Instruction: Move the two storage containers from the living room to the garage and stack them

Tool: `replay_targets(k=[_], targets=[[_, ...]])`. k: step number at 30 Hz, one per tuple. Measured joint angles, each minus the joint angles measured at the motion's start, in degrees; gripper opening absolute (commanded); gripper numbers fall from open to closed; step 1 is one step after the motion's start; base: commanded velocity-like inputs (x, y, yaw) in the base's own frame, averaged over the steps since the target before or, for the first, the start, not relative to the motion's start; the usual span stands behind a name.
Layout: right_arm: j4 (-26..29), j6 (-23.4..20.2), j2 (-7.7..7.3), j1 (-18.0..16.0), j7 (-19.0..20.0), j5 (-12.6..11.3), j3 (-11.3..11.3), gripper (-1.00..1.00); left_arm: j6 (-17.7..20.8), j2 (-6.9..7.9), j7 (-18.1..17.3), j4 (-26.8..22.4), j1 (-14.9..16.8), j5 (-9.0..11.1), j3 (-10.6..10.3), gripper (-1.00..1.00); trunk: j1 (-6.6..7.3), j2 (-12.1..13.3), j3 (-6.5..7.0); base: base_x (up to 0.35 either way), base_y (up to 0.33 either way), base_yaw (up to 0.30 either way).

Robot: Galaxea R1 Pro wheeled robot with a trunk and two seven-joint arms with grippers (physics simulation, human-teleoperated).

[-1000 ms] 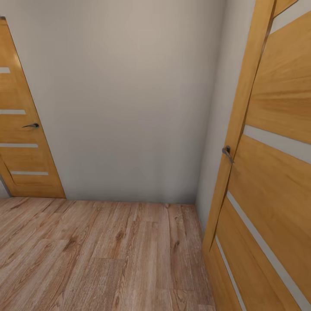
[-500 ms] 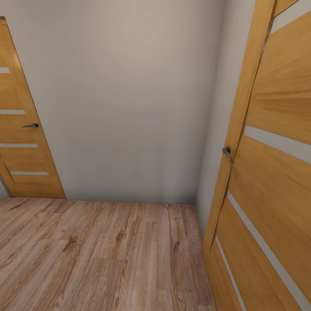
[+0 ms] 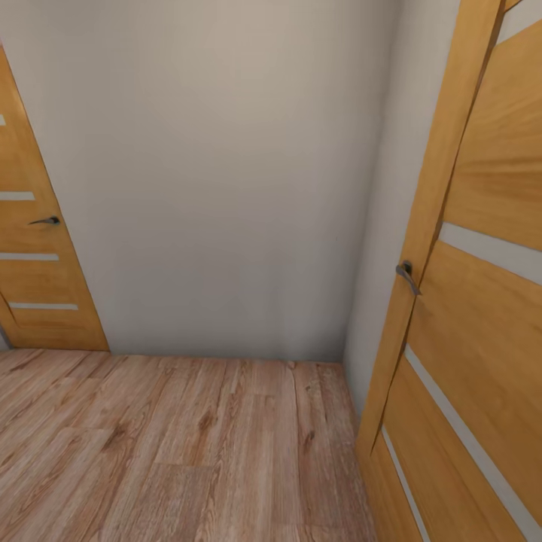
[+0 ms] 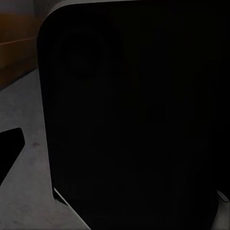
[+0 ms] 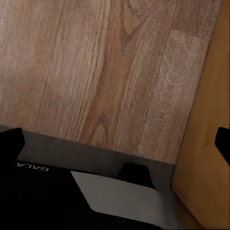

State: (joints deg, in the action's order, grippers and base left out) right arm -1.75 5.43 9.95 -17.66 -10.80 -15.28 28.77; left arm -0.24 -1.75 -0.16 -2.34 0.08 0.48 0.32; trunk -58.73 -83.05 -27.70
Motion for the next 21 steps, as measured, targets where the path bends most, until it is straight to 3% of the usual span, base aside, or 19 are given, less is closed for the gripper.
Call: replay_targets(k=[10,18,21], targets=[[0.00,0.39,-0.18,1.97,1.08,-0.05,0.01,1.00,0.00,0.01,0.01,0.00,0.00,0.00,0.00,1.00,0.00,0.00,0.00,0.003,0.000,0.000],[0.00,0.62,-2.11,3.36,1.02,-0.55,-0.06,1.00,0.00,0.00,0.01,0.00,0.00,0.00,0.00,1.00,0.00,0.00,0.00,0.000,0.000,0.000],[0.00,0.64,-2.81,3.45,1.01,-2.66,-0.08,1.00,0.00,0.00,0.05,0.00,0.00,0.00,0.00,1.00,0.00,0.00,0.00,0.000,0.000,0.000]])
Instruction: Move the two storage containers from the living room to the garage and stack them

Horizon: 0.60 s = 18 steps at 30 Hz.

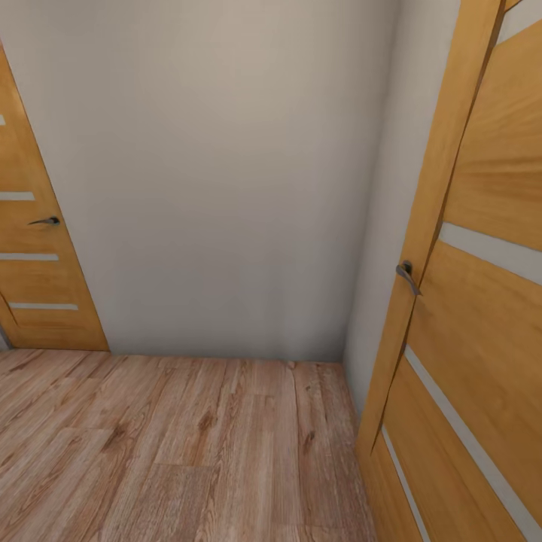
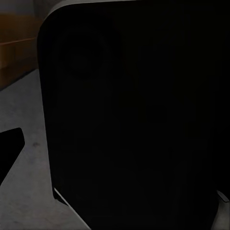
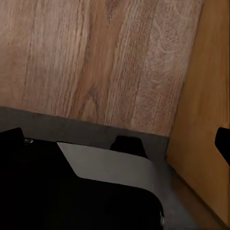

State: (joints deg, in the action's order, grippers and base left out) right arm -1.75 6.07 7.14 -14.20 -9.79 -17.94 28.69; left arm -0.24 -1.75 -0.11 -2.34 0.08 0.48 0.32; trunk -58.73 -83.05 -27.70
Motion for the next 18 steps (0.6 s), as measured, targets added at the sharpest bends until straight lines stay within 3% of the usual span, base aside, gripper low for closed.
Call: replay_targets(k=[6,10,18], targets=[[0.00,-0.05,-2.12,0.03,0.00,-3.84,0.01,1.00,0.01,-0.08,0.24,0.00,0.00,0.00,0.07,1.00,0.00,0.00,0.00,0.003,0.000,0.000],[0.00,-0.37,-2.36,0.09,0.00,-4.14,0.07,1.00,0.00,-0.09,0.15,0.00,0.00,0.00,0.05,1.00,0.02,0.00,0.00,0.120,0.000,0.000],[0.00,-0.53,-2.32,0.20,0.07,-3.97,0.10,1.00,0.00,-0.01,0.04,0.00,0.00,0.00,0.00,1.00,0.03,-0.01,0.00,0.287,0.000,0.000]])
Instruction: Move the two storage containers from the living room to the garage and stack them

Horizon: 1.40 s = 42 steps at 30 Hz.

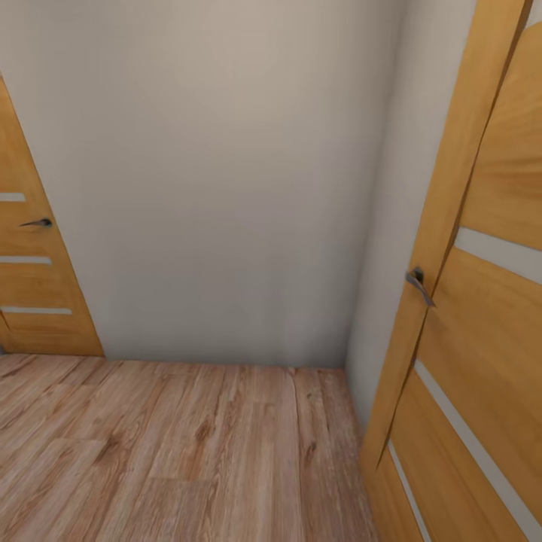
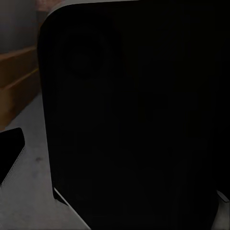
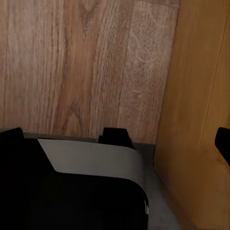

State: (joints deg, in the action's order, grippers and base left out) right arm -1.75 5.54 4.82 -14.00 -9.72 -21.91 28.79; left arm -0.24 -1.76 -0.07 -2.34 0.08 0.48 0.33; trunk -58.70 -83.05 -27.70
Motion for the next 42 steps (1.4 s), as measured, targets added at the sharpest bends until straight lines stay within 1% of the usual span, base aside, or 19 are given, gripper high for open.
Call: replay_targets(k=[9,10,13,31,35,42], targets=[[-0.04,-0.23,0.24,0.03,-0.05,0.12,0.06,1.00,0.00,0.06,-0.01,0.00,0.00,0.00,0.00,1.00,0.00,0.00,0.00,0.313,0.000,0.000],[-0.02,-0.14,0.29,1.24,-0.01,0.21,0.02,1.00,0.00,0.09,0.08,-0.01,0.00,0.00,0.00,1.00,0.00,0.00,-0.01,0.277,0.000,0.000],[0.00,-0.12,0.32,1.96,0.01,0.23,0.08,1.00,0.00,0.09,0.15,0.00,0.00,0.00,0.00,1.00,-0.01,0.00,0.00,0.231,0.000,0.000],[0.00,-0.16,0.47,2.03,0.01,0.22,0.09,1.00,0.00,0.09,0.15,0.00,0.00,0.01,0.00,1.00,-0.02,0.00,0.00,0.177,0.000,0.002],[0.00,-0.15,0.49,2.03,0.06,0.26,0.09,1.00,0.00,0.09,0.15,0.00,0.00,0.00,0.00,1.00,-0.01,0.00,0.00,0.164,0.000,0.156],[0.00,-0.08,0.49,2.03,0.12,0.31,0.14,1.00,0.00,0.10,0.15,0.00,0.00,0.00,0.00,1.00,-0.01,0.00,0.00,0.164,0.000,0.255]])
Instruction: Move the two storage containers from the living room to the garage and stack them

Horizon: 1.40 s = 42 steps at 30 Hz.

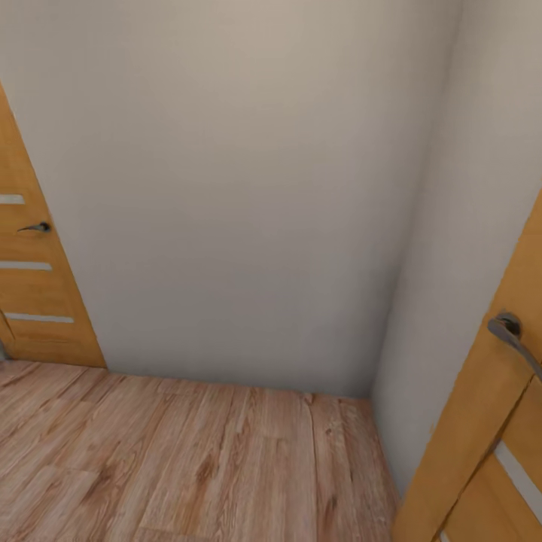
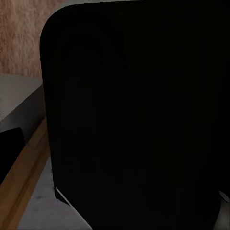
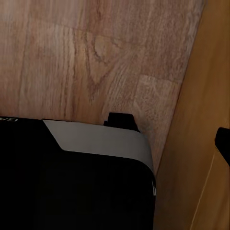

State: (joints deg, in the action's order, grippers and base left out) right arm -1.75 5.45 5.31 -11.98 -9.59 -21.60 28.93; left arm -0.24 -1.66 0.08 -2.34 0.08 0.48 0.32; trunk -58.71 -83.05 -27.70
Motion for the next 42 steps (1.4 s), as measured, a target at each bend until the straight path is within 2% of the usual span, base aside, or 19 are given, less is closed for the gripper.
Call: replay_targets(k=[5,23,27,33,42], targets=[[0.00,0.00,0.00,0.00,0.06,0.00,0.01,1.00,0.00,0.00,0.00,0.00,0.00,0.00,0.00,1.00,0.00,0.00,0.00,0.161,0.000,0.207],[0.00,-0.02,0.07,0.00,0.05,0.00,0.04,1.00,0.00,0.00,0.00,0.00,0.00,0.00,0.00,1.00,0.01,0.00,0.00,0.269,0.000,0.018],[0.00,0.00,0.09,0.00,0.06,0.11,0.04,1.00,0.00,0.00,0.00,0.00,0.00,0.00,0.03,1.00,0.02,0.00,0.00,0.321,0.000,0.221],[0.00,0.00,0.11,0.00,-0.07,2.73,-0.02,1.00,0.00,0.00,0.00,0.00,0.00,0.00,0.00,1.00,0.01,0.00,0.00,0.313,0.000,0.264],[0.00,0.00,0.09,0.00,-0.11,3.16,-0.03,1.00,0.00,0.00,0.03,0.00,0.00,0.00,0.00,1.00,0.00,0.00,0.00,0.223,0.000,0.270]])
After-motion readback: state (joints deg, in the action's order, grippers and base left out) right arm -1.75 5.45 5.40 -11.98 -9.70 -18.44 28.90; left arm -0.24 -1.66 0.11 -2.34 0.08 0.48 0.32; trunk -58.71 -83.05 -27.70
